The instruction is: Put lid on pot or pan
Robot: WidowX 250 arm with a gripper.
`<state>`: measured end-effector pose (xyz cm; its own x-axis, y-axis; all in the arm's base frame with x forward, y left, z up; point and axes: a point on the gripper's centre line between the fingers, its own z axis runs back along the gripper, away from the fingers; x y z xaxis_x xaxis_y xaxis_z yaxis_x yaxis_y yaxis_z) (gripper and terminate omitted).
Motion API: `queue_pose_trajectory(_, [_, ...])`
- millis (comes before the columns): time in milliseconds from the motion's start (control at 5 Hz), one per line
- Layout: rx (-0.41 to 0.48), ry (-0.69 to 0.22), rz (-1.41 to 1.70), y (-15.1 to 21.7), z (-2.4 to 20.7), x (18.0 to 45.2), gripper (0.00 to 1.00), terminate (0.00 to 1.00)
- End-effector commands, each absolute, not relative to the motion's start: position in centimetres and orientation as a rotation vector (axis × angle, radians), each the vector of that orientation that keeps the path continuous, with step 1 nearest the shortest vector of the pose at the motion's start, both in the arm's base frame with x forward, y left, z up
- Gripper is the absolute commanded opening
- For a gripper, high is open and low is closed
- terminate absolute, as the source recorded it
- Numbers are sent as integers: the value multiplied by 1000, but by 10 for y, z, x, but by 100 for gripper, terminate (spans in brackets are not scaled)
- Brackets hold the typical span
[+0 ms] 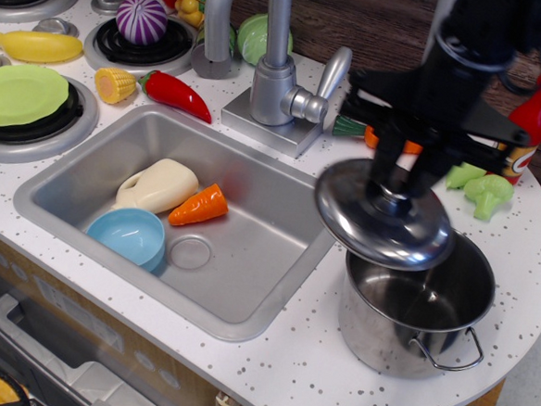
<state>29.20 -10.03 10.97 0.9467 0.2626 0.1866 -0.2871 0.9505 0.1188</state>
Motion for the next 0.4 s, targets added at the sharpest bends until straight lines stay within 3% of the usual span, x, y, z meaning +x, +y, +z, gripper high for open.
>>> queue_pose_trajectory(0, [99,-201,348,-129,114,291,0,0])
queue_pose_trajectory(200, [121,-207,335,-129,102,289,0,100])
